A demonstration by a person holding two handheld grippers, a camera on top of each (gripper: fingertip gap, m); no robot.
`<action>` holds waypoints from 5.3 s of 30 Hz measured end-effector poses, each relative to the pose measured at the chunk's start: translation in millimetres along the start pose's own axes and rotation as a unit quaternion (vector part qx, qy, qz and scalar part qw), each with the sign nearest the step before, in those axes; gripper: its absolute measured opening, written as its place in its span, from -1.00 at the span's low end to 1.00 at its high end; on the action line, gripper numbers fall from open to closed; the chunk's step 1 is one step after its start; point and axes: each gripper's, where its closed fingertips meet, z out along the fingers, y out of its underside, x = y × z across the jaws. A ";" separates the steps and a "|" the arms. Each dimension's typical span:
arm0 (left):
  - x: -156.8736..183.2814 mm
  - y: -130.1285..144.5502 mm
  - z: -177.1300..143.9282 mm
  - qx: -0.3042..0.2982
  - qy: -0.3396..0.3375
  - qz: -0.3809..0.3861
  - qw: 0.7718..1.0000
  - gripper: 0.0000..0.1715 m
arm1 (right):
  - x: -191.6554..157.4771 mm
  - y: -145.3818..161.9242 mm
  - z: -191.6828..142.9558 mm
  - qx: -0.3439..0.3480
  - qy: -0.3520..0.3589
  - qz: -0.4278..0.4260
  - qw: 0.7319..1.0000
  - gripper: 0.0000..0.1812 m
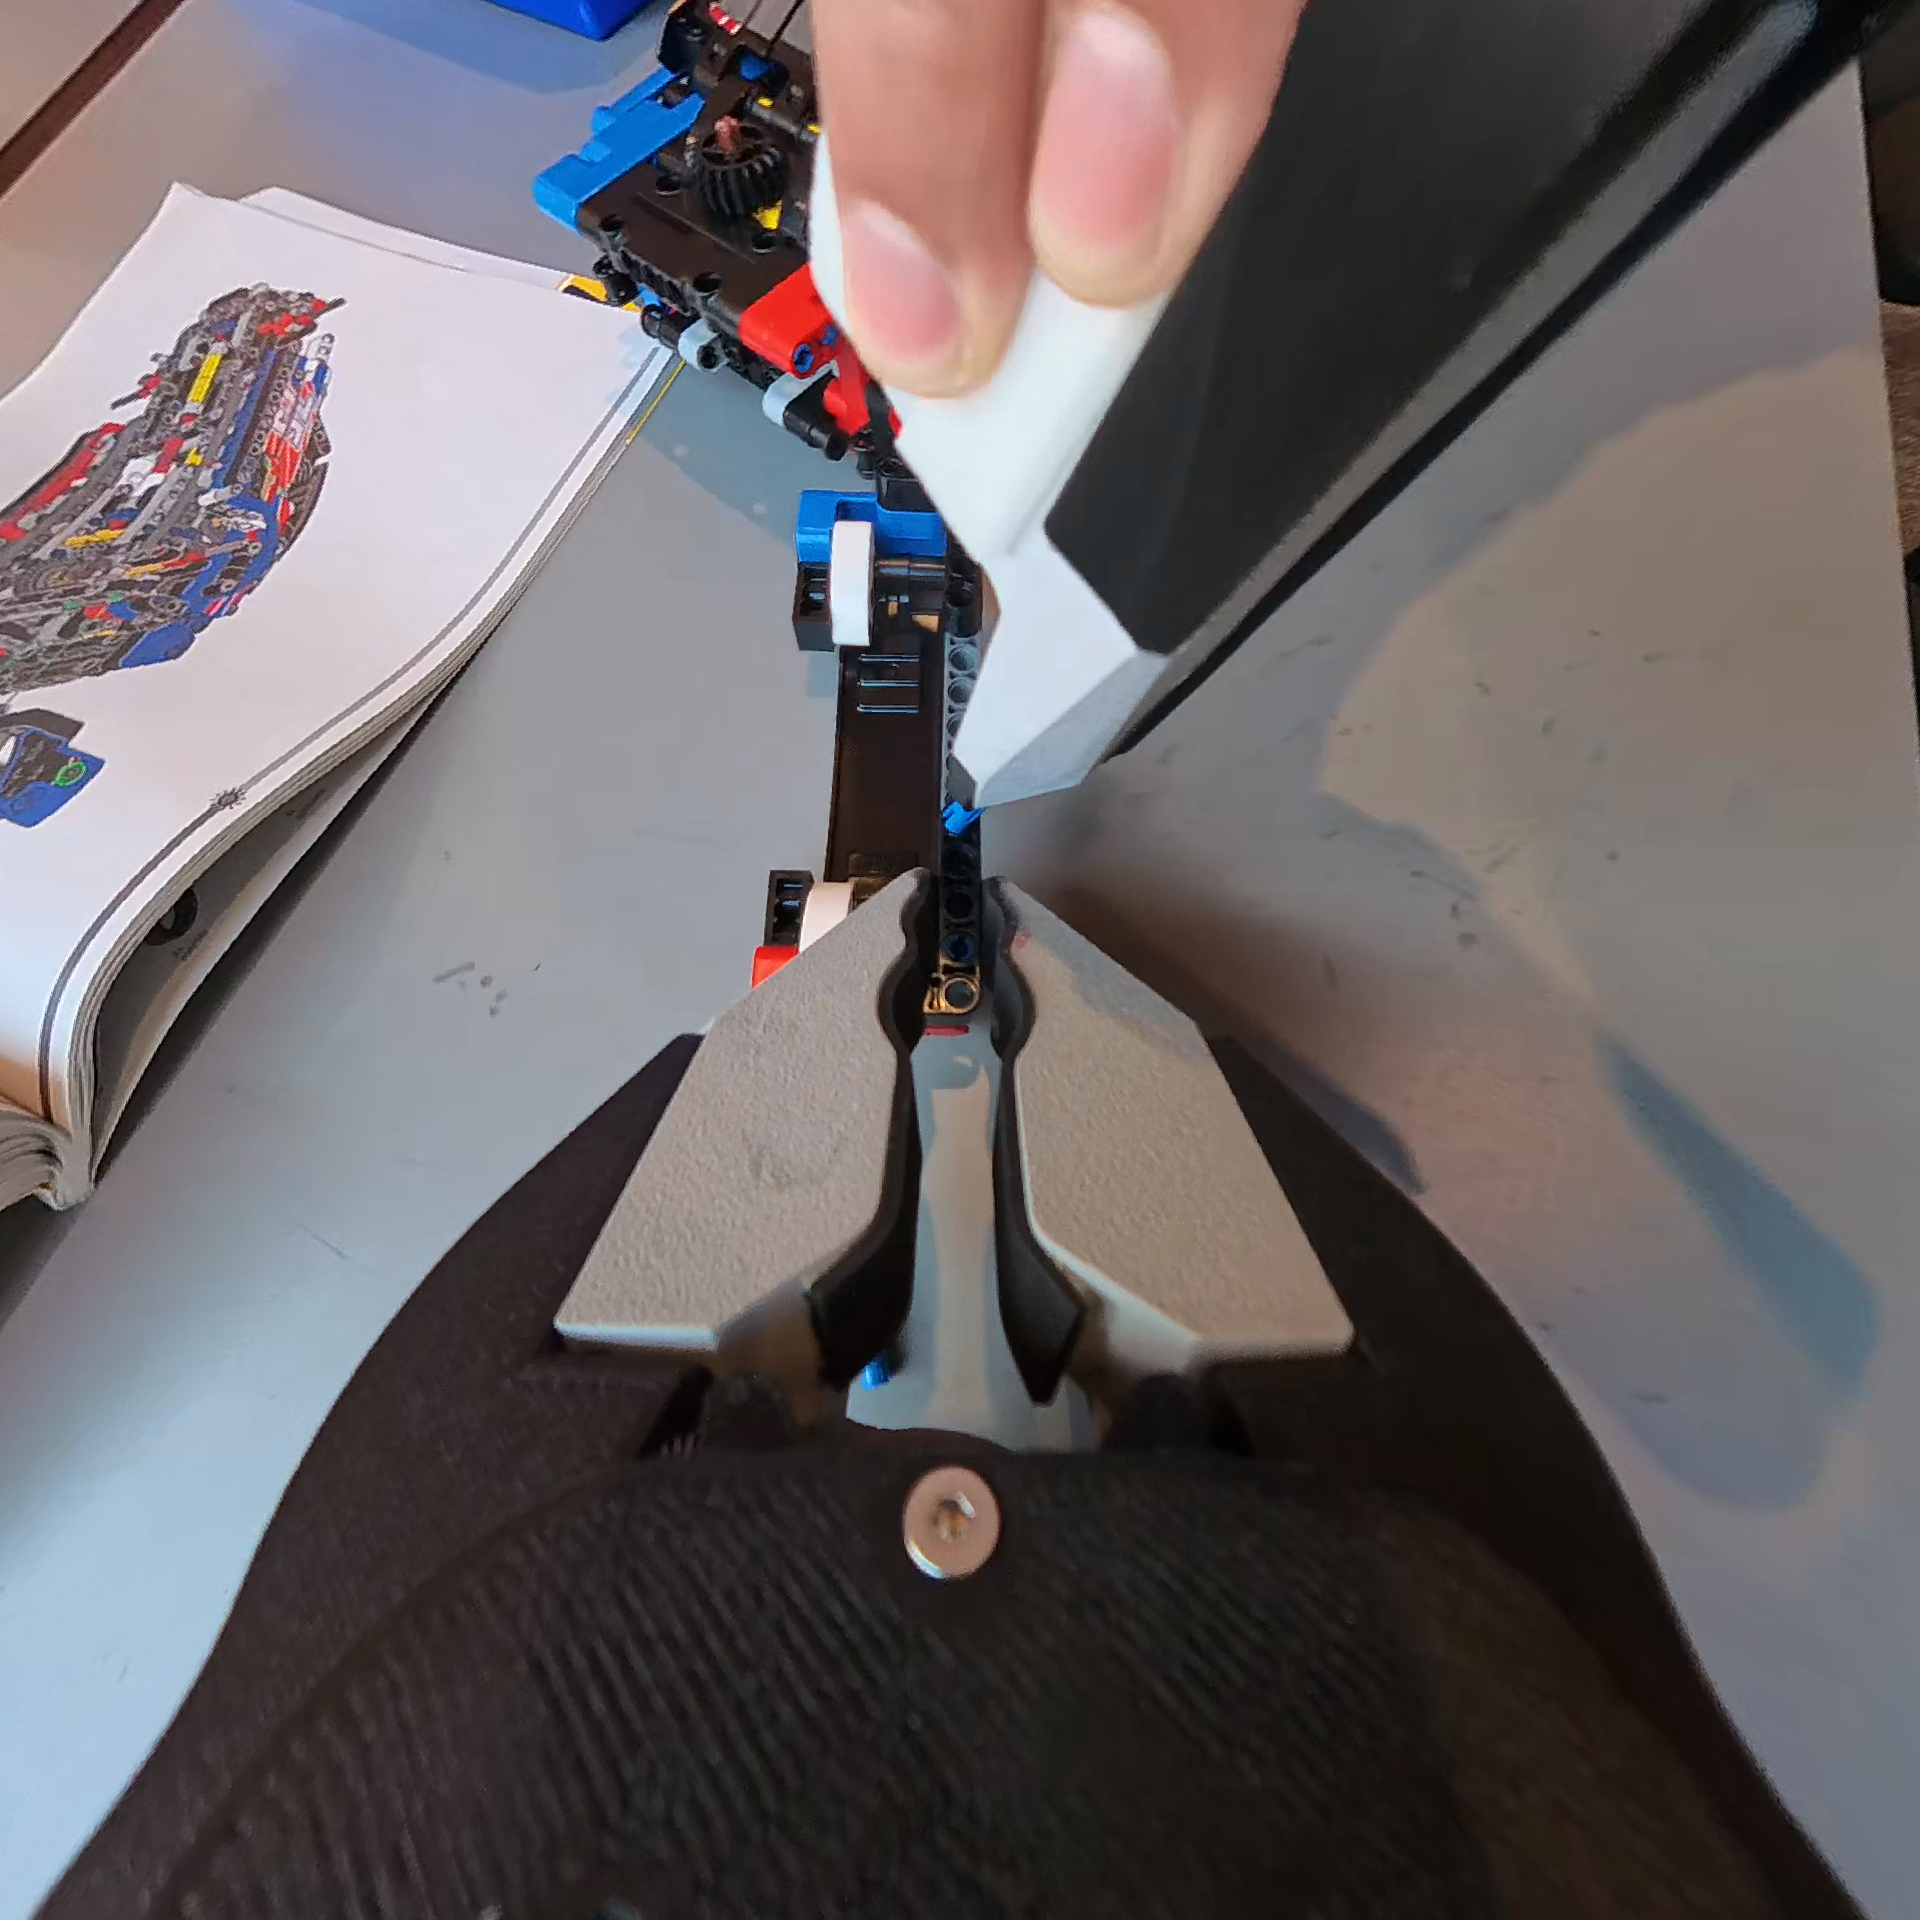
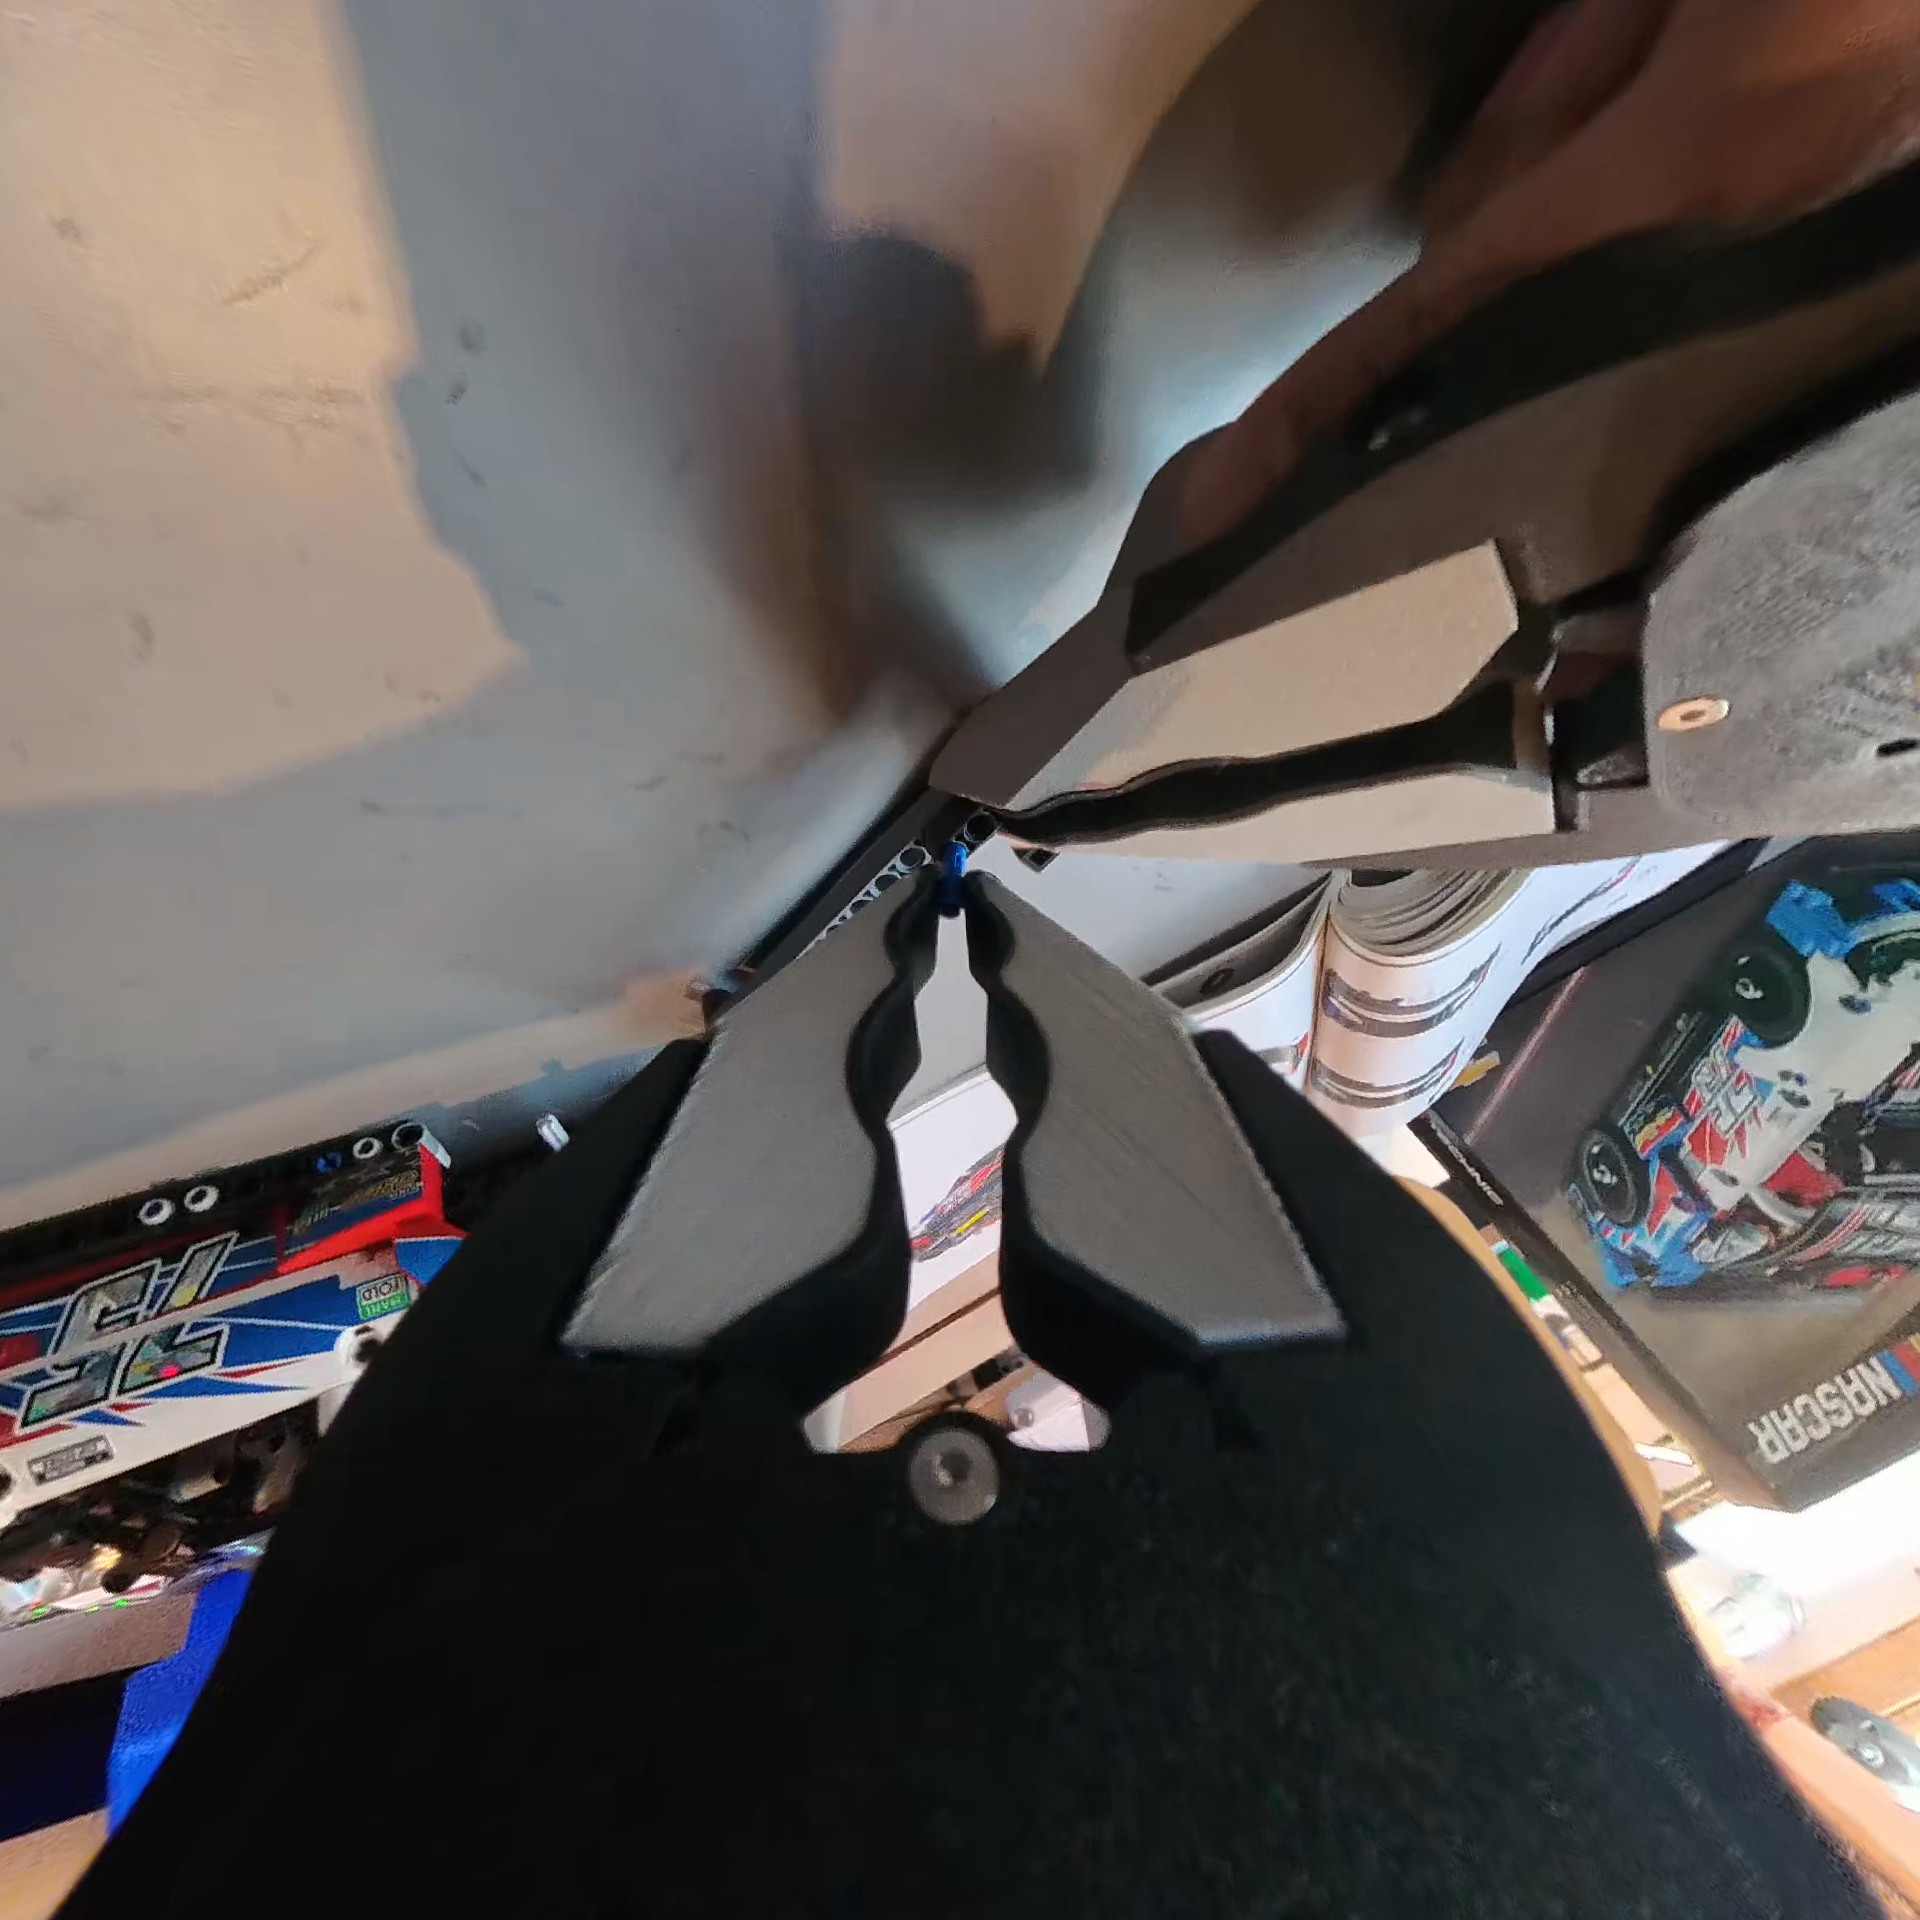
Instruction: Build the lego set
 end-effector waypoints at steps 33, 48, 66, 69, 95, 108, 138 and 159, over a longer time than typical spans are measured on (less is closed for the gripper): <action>-1.3 1.7 0.7 -0.007 -0.012 0.006 1.000 -0.94 | 1.7 1.5 2.1 0.229 -0.046 0.348 0.908 -0.96; -4.5 2.1 0.7 -0.008 -0.020 0.000 1.000 -0.94 | 7.1 3.3 4.0 0.180 -0.053 0.529 0.828 -0.95; -6.1 2.6 0.4 -0.008 -0.021 -0.007 1.000 -0.94 | 5.6 4.9 4.2 0.165 -0.037 0.482 0.860 -0.95; -6.1 2.7 0.4 -0.008 -0.020 -0.007 1.000 -0.94 | 5.4 4.8 4.3 0.154 -0.035 0.431 0.889 -0.96; -5.8 2.6 0.4 -0.007 -0.009 -0.017 1.000 -0.93 | 3.2 5.1 4.4 0.130 -0.030 0.042 0.990 -0.95; -6.3 3.1 0.6 -0.007 -0.006 -0.023 1.000 -0.93 | 4.3 5.6 7.5 0.139 -0.038 -0.014 0.989 -0.95; -9.4 0.1 -1.1 0.006 -0.004 -0.044 0.999 -0.94 | 13.6 9.4 -3.6 0.223 -0.035 0.452 0.863 -1.00; -9.1 -1.1 -3.5 0.012 0.009 -0.058 0.998 -0.94 | 18.4 8.9 -4.0 0.202 -0.016 0.414 0.888 -0.80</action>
